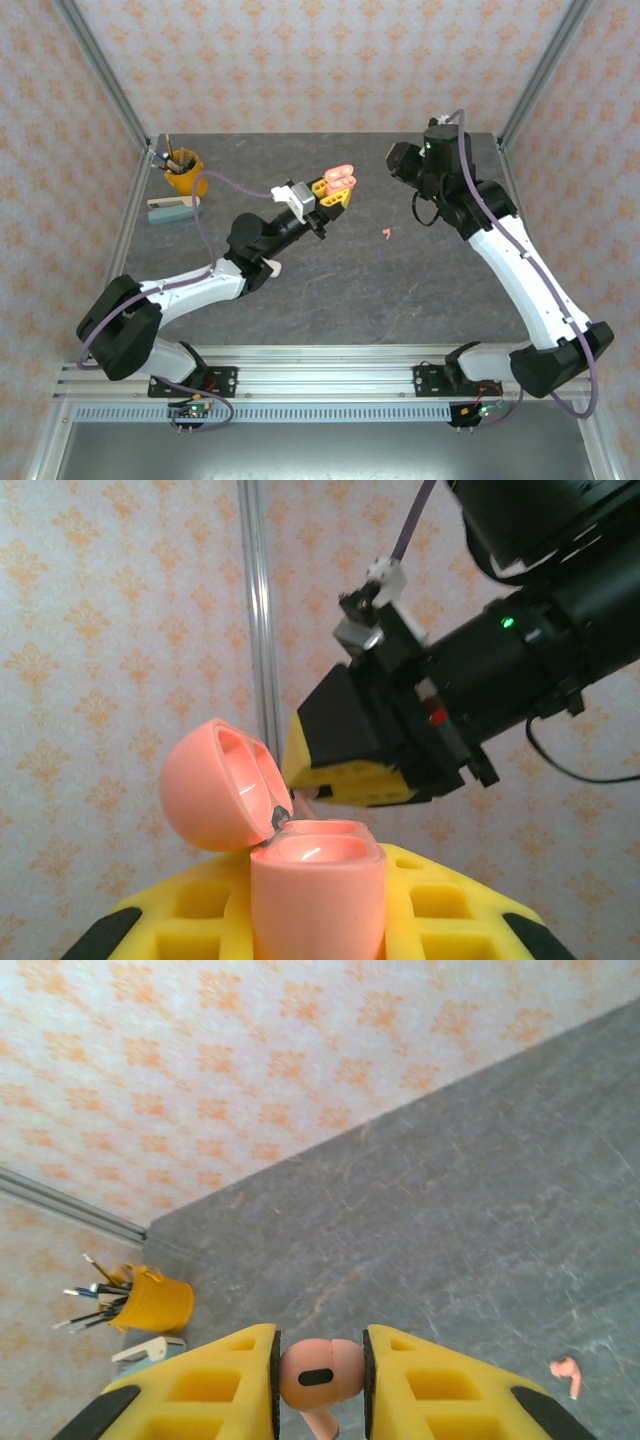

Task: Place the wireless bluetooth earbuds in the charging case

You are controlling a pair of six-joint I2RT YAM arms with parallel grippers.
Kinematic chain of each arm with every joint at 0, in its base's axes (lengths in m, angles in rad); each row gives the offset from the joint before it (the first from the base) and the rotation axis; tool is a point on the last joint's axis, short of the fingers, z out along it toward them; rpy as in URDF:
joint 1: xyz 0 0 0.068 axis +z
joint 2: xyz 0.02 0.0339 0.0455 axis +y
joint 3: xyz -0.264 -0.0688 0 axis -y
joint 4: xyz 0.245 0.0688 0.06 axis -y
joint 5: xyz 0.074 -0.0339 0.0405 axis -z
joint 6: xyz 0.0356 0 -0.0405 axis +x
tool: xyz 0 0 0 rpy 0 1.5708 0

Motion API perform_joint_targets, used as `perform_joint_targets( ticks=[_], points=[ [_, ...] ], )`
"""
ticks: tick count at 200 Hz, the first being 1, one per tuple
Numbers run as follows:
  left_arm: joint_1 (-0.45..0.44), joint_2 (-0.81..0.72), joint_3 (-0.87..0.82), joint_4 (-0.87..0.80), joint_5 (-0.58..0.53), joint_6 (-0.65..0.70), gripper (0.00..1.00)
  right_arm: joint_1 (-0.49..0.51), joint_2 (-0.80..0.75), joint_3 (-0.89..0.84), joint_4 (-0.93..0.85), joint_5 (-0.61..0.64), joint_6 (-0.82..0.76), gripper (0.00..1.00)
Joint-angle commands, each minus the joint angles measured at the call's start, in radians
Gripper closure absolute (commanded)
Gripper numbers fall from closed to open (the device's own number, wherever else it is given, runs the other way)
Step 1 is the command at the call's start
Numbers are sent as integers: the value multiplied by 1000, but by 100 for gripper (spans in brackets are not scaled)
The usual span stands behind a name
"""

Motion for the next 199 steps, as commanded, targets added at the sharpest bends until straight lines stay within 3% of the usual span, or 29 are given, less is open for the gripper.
perform_joint_targets(
  ticks=[1,76,147,199],
  points=[
    [7,25,46,45,14,8,100,-1,-31,46,72,-42,-35,74],
    [4,128,139,102,-43,-29,100,16,-97,22,228,-146,-16,74],
    [-8,203,246,134,-81,-35,100,22,-203,-141,475,-223,62,73],
    [-23,242,303,134,-80,-36,100,32,-207,-206,564,-246,114,73]
  ],
)
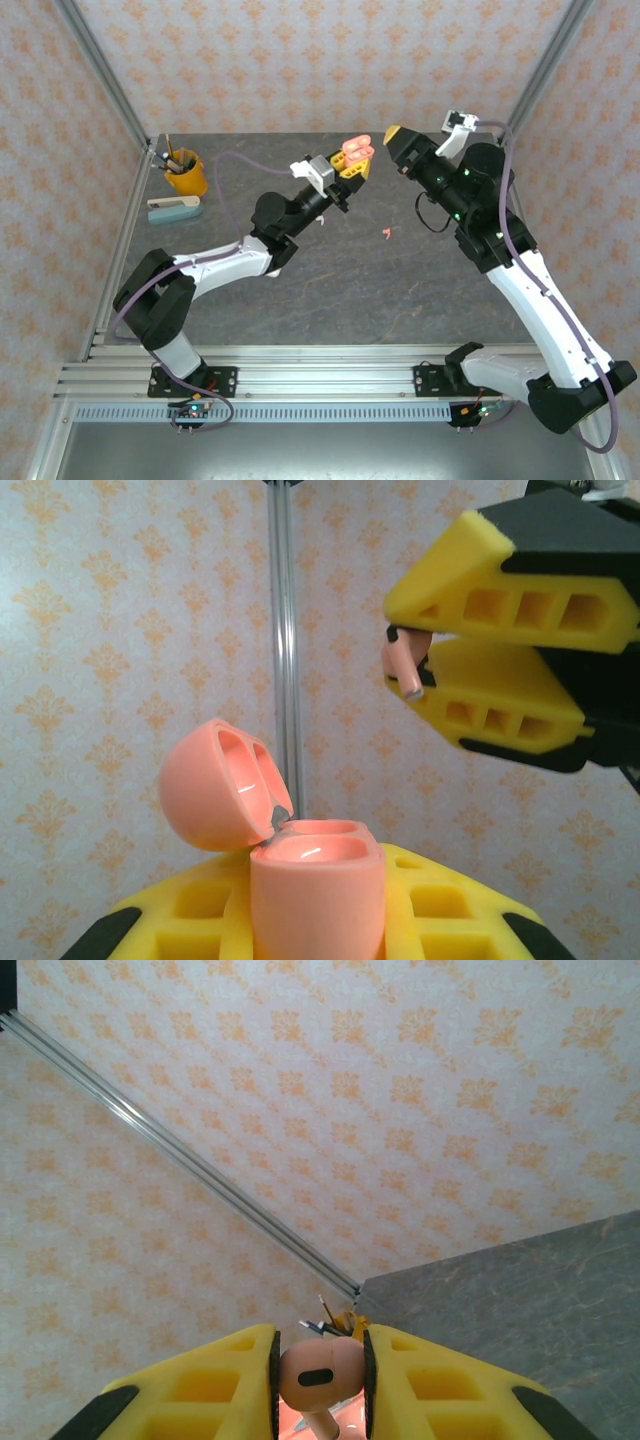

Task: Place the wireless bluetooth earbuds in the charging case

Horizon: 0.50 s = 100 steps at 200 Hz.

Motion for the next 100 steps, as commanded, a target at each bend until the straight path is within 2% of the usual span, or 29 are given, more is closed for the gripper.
perform_joint_targets(
  ticks=[1,100],
  points=[
    [-13,18,43,64,-15,-5,100,15,-11,-19,108,-29,37,73],
    [-26,43,82,58,-21,-11,100,109,21,-36,124,10,0,73]
  ],
)
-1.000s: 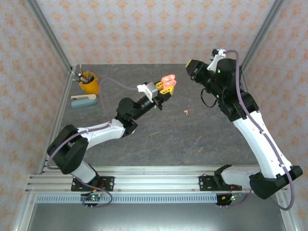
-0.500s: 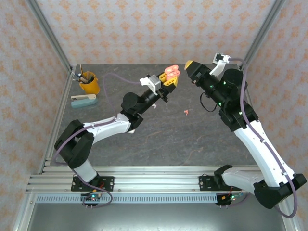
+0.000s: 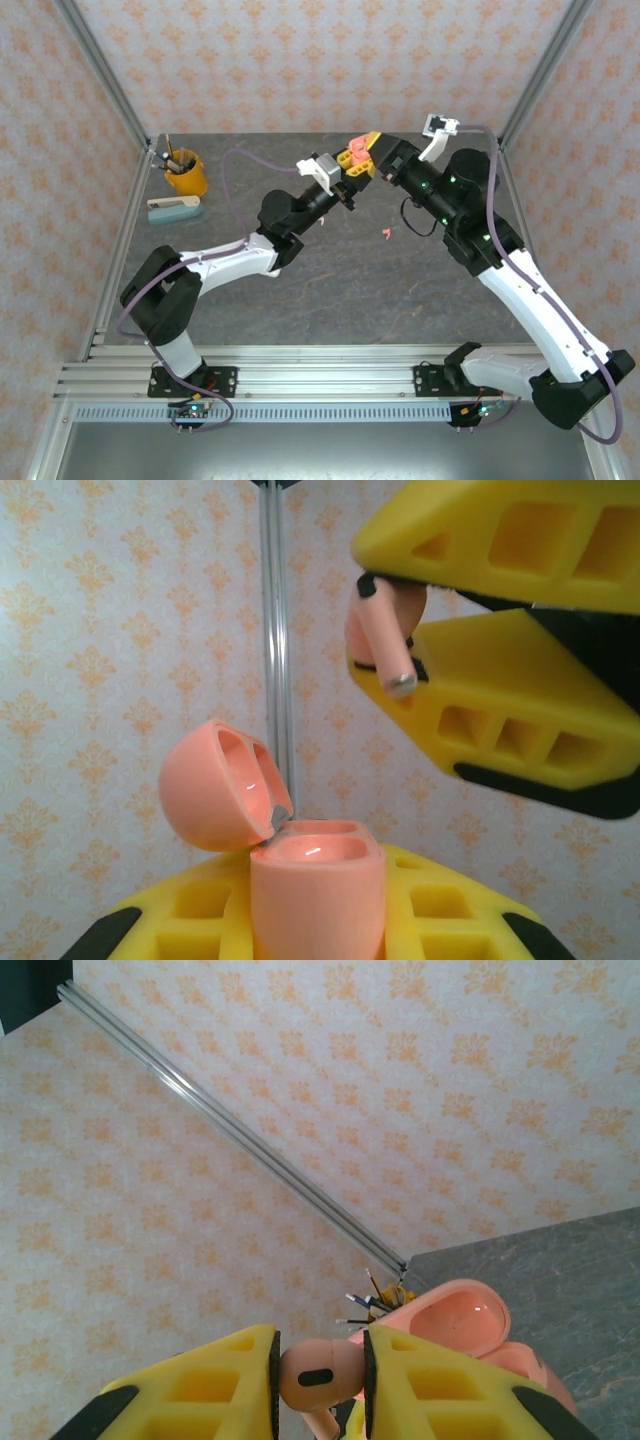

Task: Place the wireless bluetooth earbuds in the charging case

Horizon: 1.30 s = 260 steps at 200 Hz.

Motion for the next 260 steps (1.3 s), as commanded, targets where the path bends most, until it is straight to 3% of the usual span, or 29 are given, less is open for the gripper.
perform_joint_targets(
  ticks=[1,195,260],
  points=[
    [-13,8,35,56,-20,-11,100,16,4,-13,53,17,-19,73],
    [-18,26,58,57,-25,-34,100,19,28,-55,36,63,-85,74],
    [-19,32,73,59,-31,-48,100,79,34,-57,13,135,-176,74]
  ],
)
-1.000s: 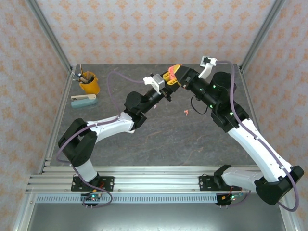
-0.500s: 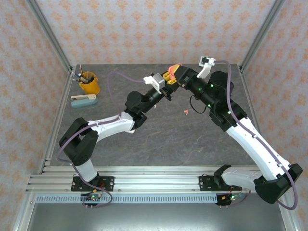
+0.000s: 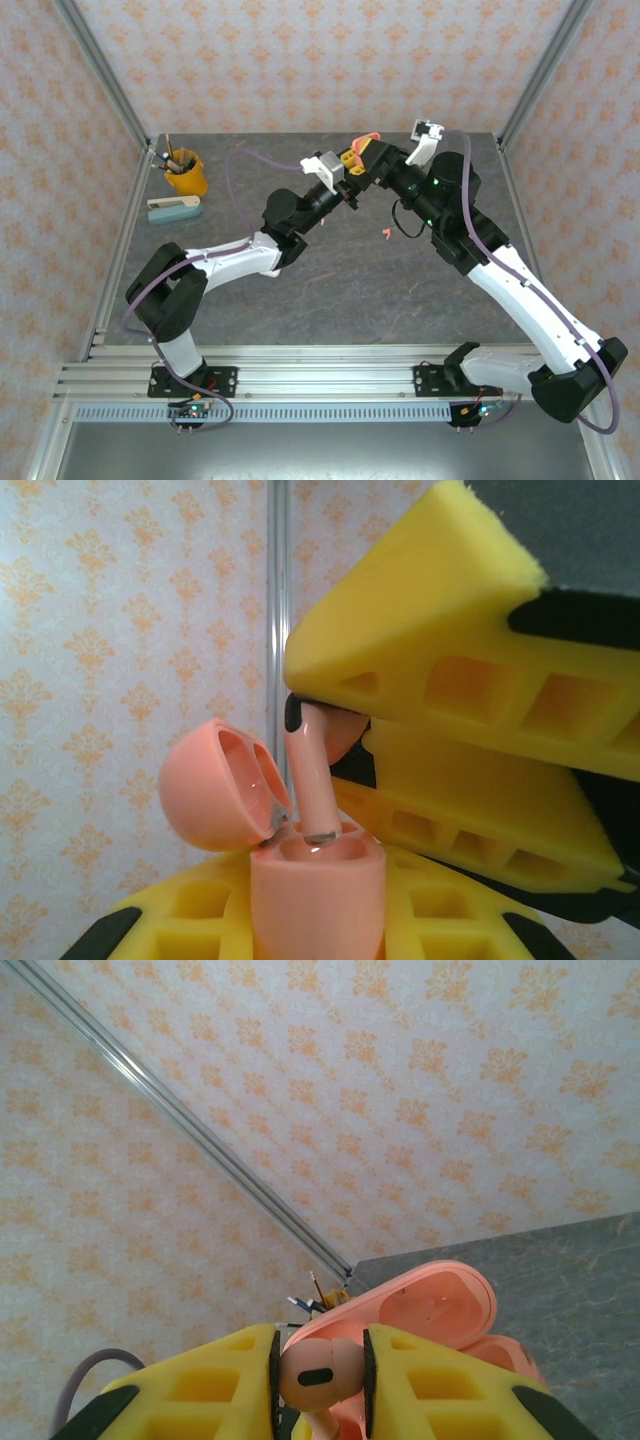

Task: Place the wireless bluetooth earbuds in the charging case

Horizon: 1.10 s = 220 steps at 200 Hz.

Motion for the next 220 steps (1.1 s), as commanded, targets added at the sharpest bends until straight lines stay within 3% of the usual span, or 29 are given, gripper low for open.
perform_joint_targets(
  ticks=[1,176,220],
  points=[
    [-13,1,49,64,-13,-14,100,33,1,-13,-20,17,-52,74],
    [-13,1,66,54,-67,-3,100,72,-27,-66,-75,45,-100,73],
    [-14,-1,58,52,-65,-6,100,72,-18,-52,-93,77,-89,59]
  ],
)
